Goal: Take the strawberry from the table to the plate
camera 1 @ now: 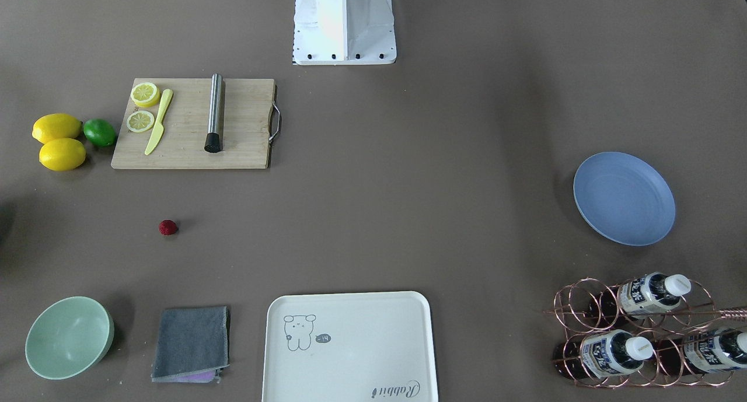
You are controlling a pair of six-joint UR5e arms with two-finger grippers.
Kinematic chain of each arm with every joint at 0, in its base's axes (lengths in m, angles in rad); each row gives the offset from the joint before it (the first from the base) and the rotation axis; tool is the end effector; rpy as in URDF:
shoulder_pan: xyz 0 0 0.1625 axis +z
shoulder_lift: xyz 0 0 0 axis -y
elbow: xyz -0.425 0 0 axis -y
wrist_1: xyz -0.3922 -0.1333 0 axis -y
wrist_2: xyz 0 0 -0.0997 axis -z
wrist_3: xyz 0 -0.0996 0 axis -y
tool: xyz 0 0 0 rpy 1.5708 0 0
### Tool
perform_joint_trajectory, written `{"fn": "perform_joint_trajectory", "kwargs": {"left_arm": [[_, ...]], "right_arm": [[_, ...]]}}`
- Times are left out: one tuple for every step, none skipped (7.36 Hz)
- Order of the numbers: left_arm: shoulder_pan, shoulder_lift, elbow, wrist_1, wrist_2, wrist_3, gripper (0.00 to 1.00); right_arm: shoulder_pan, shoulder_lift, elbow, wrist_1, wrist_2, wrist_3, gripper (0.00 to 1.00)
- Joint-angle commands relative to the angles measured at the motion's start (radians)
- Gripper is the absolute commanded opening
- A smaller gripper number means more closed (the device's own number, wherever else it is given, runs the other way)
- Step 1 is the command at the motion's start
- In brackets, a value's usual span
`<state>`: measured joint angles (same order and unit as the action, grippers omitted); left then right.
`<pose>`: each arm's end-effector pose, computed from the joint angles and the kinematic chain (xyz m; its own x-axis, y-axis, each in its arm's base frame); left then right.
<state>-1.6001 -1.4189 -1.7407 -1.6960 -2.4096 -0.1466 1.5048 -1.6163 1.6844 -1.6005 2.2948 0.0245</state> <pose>-0.0720 -0.4341 0.6272 0.6597 -0.0589 -0.7492 0.1267 0.9914 0.0336 0.0359 -0.4779 0.6311 0.7472 -0.0503 0.6626 0.0476 0.9986 0.0222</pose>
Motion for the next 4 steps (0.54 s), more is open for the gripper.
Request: {"fn": "perform_joint_trajectory", "kwargs": {"left_arm": [[0.0,0.0,0.018,-0.08,-0.026,-0.008,0.98],[0.0,-0.012,0.03,-0.088,-0.032,-0.005,0.98],[0.0,-0.043,0.052,-0.087,-0.034,-0.005,0.98],[0.0,-0.052,0.05,-0.091,-0.034,-0.007,0.98]], "right_arm": [[0.0,-0.005,-0.002,0.001,0.002,0.0,1.0],[0.0,-0.005,-0.002,0.001,0.002,0.0,1.0],[0.0,-0.005,-0.002,-0.001,0.003,0.0,1.0],[0.0,-0.005,0.0,0.0,0.002,0.0,1.0]]}}
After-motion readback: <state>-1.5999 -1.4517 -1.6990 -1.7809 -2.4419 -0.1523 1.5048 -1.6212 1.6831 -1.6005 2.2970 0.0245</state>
